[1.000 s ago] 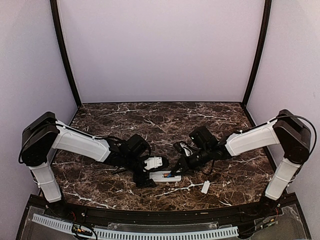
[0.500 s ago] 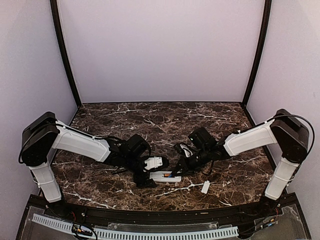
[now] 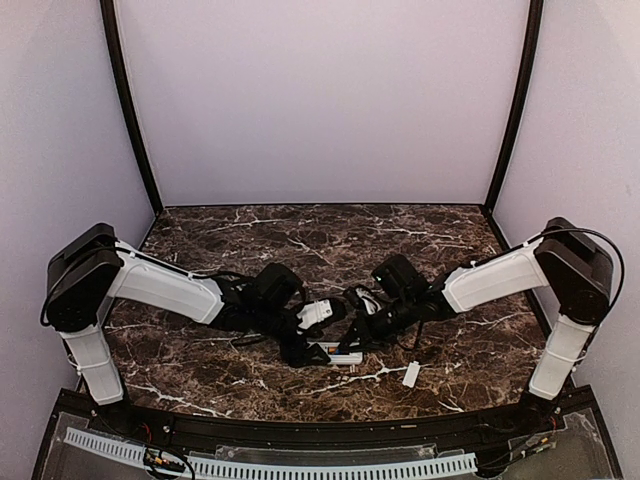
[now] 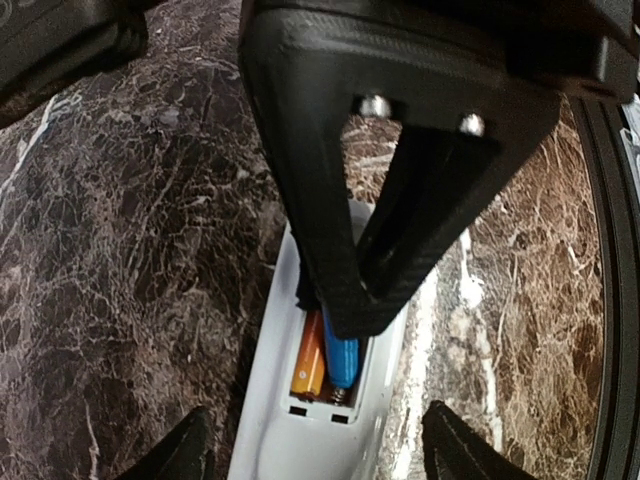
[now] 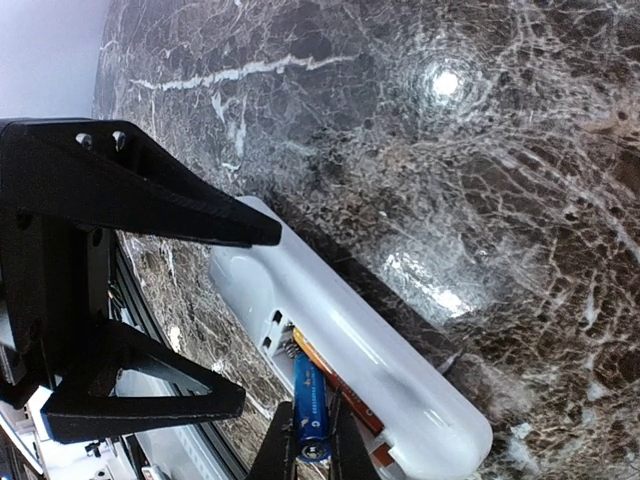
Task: Load the batteries into the remote control
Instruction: Load the battery into the battery compartment.
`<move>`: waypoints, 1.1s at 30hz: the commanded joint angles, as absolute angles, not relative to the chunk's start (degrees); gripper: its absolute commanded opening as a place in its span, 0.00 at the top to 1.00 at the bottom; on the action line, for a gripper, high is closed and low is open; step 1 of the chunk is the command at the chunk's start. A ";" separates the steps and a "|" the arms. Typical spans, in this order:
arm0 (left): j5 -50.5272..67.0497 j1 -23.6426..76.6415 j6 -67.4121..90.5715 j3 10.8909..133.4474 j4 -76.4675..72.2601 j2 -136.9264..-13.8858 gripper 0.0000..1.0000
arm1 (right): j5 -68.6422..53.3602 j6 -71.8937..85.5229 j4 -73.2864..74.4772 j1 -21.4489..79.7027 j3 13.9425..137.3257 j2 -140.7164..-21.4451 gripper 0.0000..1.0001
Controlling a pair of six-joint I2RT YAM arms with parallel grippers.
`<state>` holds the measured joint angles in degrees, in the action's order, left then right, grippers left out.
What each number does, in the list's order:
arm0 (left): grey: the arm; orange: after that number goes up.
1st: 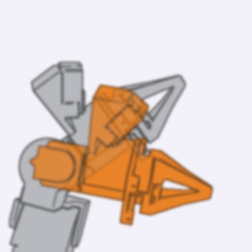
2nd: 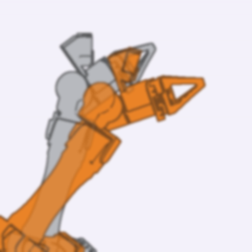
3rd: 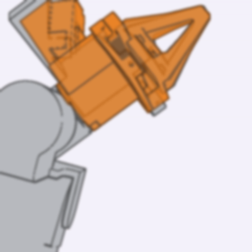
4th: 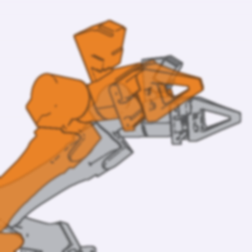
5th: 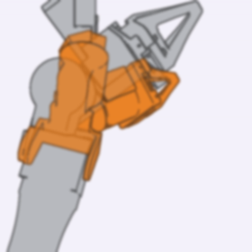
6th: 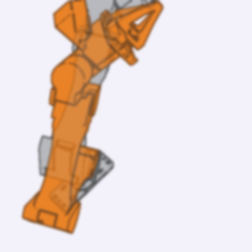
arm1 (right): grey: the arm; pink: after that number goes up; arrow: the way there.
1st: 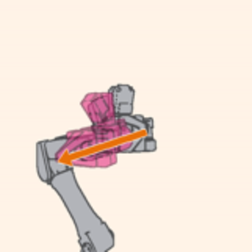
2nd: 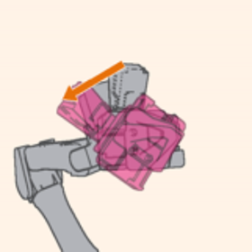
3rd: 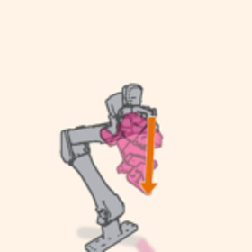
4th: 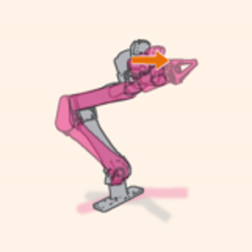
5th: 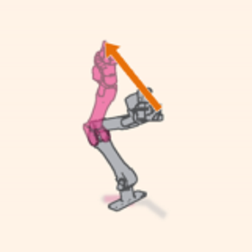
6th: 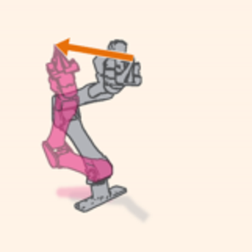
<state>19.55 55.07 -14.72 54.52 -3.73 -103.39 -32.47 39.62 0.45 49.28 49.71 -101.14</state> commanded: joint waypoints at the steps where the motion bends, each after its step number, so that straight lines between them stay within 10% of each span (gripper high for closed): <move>1: 19.94 55.23 -10.85 55.55 -9.05 -104.43 0.38 | -31.27 40.92 -1.93 50.51 49.83 -103.08 1.00; 10: 19.19 57.03 -10.87 55.28 -10.32 -105.28 0.65 | -30.76 41.81 -2.88 51.59 49.28 -103.05 1.00; 33: 17.21 57.35 -14.35 55.03 -5.08 -103.54 0.71 | -27.90 38.39 6.19 51.77 52.36 -98.16 0.76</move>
